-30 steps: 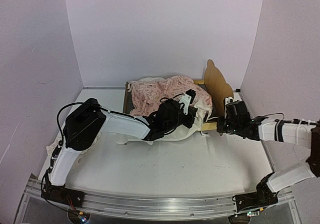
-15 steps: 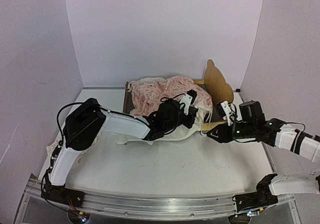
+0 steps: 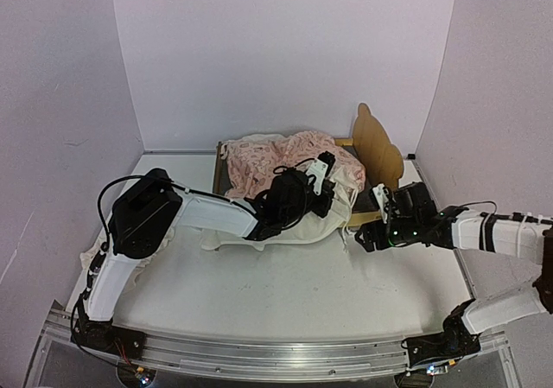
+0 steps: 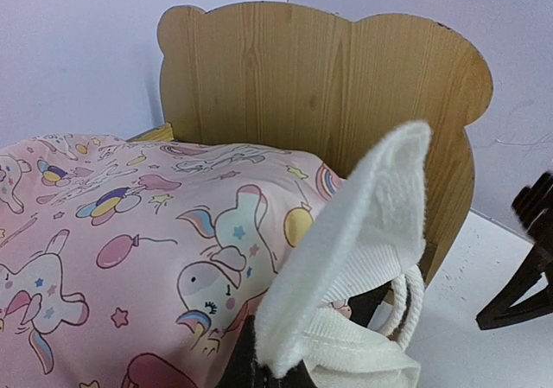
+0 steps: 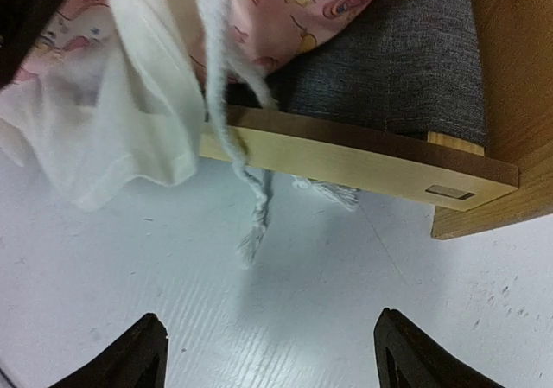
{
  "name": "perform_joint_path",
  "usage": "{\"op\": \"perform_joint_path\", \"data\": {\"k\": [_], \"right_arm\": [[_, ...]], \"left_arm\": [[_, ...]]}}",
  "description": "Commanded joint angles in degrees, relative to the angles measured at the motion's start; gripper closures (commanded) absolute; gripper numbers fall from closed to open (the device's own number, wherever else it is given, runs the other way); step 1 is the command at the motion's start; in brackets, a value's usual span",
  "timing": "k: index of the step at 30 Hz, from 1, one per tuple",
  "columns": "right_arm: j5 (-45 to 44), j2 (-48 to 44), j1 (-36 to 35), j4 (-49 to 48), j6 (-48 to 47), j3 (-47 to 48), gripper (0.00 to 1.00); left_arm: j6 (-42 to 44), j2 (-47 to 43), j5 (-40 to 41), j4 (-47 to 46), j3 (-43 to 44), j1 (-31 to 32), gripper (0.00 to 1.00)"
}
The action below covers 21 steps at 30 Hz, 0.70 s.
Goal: Set up the pet bed
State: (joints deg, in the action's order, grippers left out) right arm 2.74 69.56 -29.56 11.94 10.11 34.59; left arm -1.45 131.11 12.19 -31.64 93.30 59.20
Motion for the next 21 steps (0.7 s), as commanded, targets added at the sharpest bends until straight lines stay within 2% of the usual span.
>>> {"op": "perform_joint_path", "data": {"k": [1, 4, 6, 7, 9, 10, 12, 15, 17, 19, 21], "right_arm": [[-6.77, 6.79, -0.06, -10.84, -8.12, -1.17, 0.17], [-1.71, 10.67, -0.05, -13.21, -14.39, 1.62, 0.23], [-1.41, 11.12, 0.01, -12.01, -15.31, 3.12, 0.26], [-3.74, 10.01, -0.03, -12.00, -15.22, 2.76, 0.27], [-14.44, 5.41, 0.10, -13.75, -13.05, 0.30, 0.28], [-17.58, 2.51, 0.53, -14.17, -11.19, -0.78, 0.26], [-16.19, -2.74, 3.13, -13.16, -5.32, -1.28, 0.19], [-18.52, -5.15, 5.19, 1.91, 0.54, 5.55, 0.15], [-21.09, -5.89, 5.83, 8.55, 1.37, 10.58, 0.13], [-21.43, -6.83, 7.28, 11.16, 2.13, 13.55, 0.03], [-19.38, -5.86, 8.28, 13.87, 2.19, 17.16, 0.02]], "left_arm": [[0.66, -2.31, 1.27, -3.19, 0.78, -1.09, 1.00], [0.76, -2.26, 1.00, -3.21, 0.92, -1.15, 1.00], [1.03, -2.33, 1.32, -3.23, 0.85, -1.19, 1.00], [1.08, -2.47, 1.57, -3.19, 0.64, -1.25, 1.00], [0.81, -2.74, 1.65, -3.23, 0.43, -1.44, 1.00], [0.23, -2.85, 1.08, -3.25, 0.36, -1.53, 1.00], [-0.45, -2.80, -3.07, -3.19, 0.57, -1.50, 1.00], [0.09, -2.36, -10.01, -3.23, 0.78, -1.05, 1.00], [0.23, -2.44, -10.96, -3.24, 0.49, -0.93, 1.00], [0.30, -2.43, -11.04, -3.24, 0.36, -0.93, 1.00], [0.00, -2.15, -10.95, -3.17, 0.75, -0.93, 1.00]]}}
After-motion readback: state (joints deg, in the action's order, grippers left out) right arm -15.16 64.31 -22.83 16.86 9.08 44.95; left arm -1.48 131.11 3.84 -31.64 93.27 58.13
